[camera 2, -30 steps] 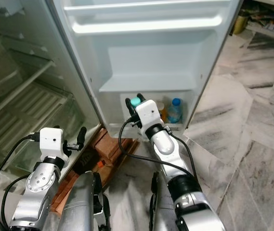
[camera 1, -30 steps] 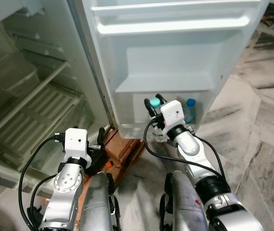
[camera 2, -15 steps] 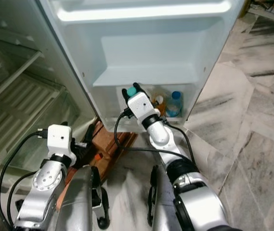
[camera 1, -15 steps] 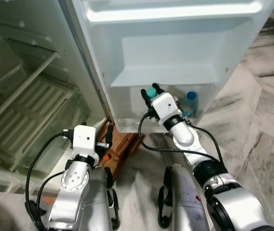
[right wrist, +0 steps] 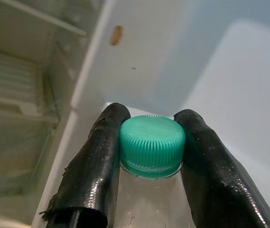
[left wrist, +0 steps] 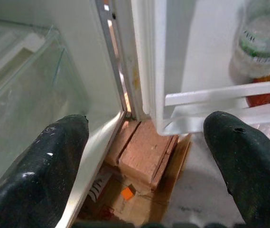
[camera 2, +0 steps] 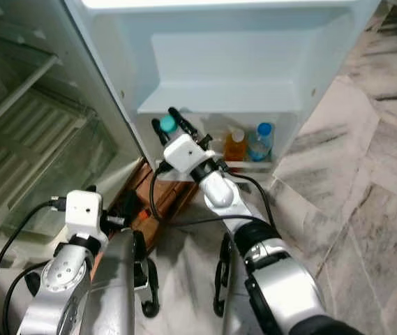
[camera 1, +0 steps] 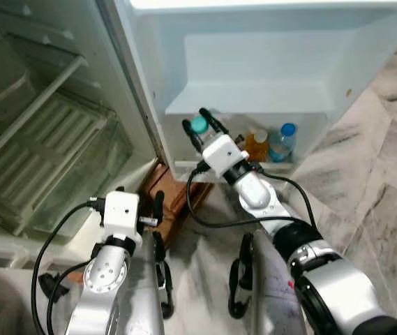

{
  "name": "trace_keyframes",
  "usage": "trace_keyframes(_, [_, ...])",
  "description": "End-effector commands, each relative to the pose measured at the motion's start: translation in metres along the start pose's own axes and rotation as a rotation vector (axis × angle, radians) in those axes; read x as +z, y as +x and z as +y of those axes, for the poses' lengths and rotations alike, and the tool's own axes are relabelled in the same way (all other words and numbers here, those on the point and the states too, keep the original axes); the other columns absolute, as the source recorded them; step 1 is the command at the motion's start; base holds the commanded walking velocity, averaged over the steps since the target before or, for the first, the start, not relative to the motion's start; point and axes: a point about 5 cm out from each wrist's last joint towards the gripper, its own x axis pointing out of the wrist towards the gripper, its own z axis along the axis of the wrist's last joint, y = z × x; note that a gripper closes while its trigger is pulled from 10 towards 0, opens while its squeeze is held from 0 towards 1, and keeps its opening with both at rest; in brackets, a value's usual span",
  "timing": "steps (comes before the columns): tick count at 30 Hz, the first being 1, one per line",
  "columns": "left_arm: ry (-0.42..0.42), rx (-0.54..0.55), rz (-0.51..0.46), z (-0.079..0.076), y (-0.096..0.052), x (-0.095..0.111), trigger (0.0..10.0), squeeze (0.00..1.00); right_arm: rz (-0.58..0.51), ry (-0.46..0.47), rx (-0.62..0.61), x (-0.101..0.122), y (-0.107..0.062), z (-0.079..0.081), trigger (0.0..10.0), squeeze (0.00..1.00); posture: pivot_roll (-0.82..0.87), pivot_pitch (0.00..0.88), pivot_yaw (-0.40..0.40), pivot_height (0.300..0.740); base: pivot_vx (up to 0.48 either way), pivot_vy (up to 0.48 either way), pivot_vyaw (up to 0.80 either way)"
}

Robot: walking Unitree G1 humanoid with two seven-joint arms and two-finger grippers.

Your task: Restocking fridge

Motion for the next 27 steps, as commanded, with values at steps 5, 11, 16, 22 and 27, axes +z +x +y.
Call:
trace_keyframes(5, [0.017, 0.01, 0.015, 0.003, -0.007, 0.0, 10.0, 0.0, 0.004, -0.018, 0.033, -0.003, -0.003, 0.005, 10.0, 0.0, 0.23, 0.347, 0.066, 0.596, 0.0, 0.0, 0.0])
trace_keyframes(11, [0.021, 0.017, 0.042, 0.006, -0.019, -0.002, 10.0, 0.0, 0.055, -0.072, 0.053, -0.015, -0.014, 0.007, 10.0, 0.0, 0.25, 0.382, 0.08, 0.596, 0.0, 0.0, 0.0])
trace_keyframes(16, [0.02, 0.021, 0.053, 0.008, -0.027, -0.001, 10.0, 0.0, 0.031, -0.114, 0.06, -0.013, -0.014, 0.004, 10.0, 0.0, 0.27, 0.402, 0.087, 0.596, 0.0, 0.0, 0.0])
trace_keyframes(22, [0.025, 0.021, 0.068, 0.008, -0.032, 0.0, 10.0, 0.0, -0.065, -0.134, -0.01, 0.004, 0.004, -0.01, 10.0, 0.0, 0.28, 0.423, 0.097, 0.596, 0.0, 0.0, 0.0])
trace_keyframes(27, [0.029, 0.056, 0.081, 0.017, -0.036, 0.002, 10.0, 0.0, -0.074, -0.189, -0.007, 0.005, 0.006, -0.012, 10.0, 0.0, 0.29, 0.448, 0.106, 0.596, 0.0, 0.0, 0.0])
